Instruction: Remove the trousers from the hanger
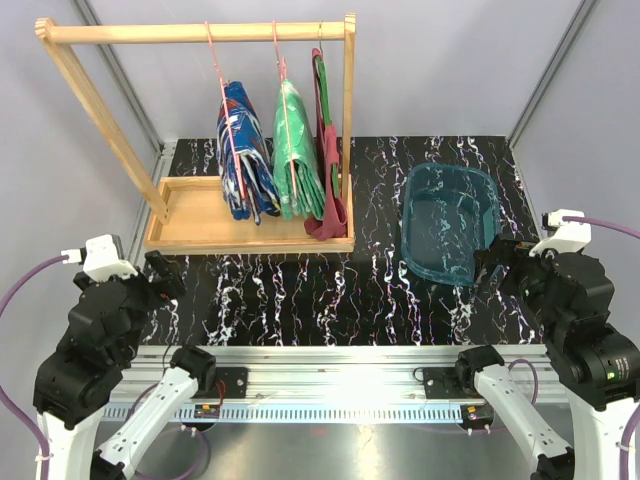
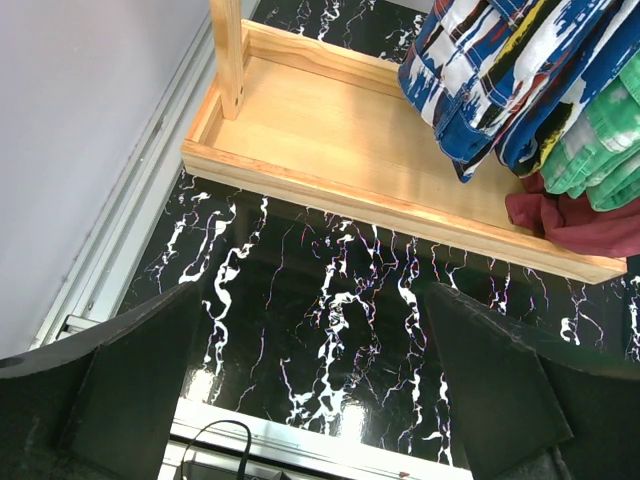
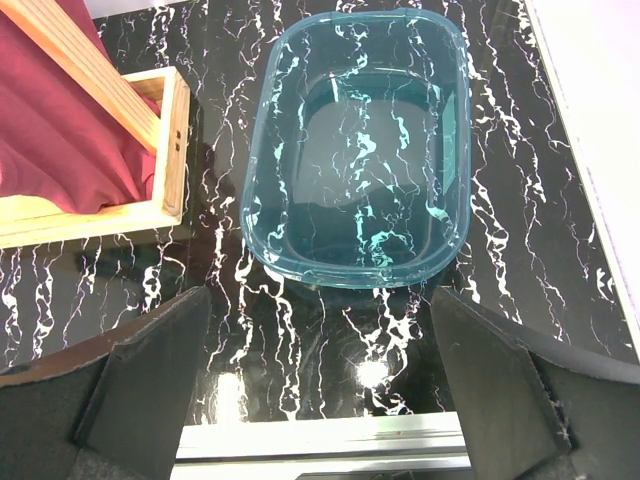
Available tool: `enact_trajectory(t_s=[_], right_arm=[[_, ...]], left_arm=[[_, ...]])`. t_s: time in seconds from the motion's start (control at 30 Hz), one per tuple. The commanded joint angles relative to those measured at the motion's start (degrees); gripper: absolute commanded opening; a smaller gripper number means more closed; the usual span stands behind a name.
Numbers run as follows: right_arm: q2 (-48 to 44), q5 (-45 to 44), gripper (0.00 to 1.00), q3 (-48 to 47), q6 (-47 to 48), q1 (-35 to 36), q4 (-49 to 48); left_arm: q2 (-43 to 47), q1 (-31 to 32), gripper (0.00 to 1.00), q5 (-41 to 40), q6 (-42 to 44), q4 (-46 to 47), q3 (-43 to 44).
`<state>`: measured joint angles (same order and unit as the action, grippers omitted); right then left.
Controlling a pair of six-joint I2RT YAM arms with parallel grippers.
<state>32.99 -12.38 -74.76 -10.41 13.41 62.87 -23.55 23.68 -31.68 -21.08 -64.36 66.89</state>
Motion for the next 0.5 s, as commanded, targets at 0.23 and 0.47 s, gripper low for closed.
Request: enact_trajectory(t_s=[0.23, 0.47], right_arm=[[0.6, 4.1, 0.99, 1.5, -1.5, 0.2, -4.6], [-0.5, 6.8, 0.99, 6.6, -5.0, 0.2, -12.7]], left_arm=[[-6.1, 0.3, 0.99, 10.4, -0.5, 6.9, 13.0], [-23.2, 0.2, 0.99, 23.6, 0.1, 8.9, 29.5]])
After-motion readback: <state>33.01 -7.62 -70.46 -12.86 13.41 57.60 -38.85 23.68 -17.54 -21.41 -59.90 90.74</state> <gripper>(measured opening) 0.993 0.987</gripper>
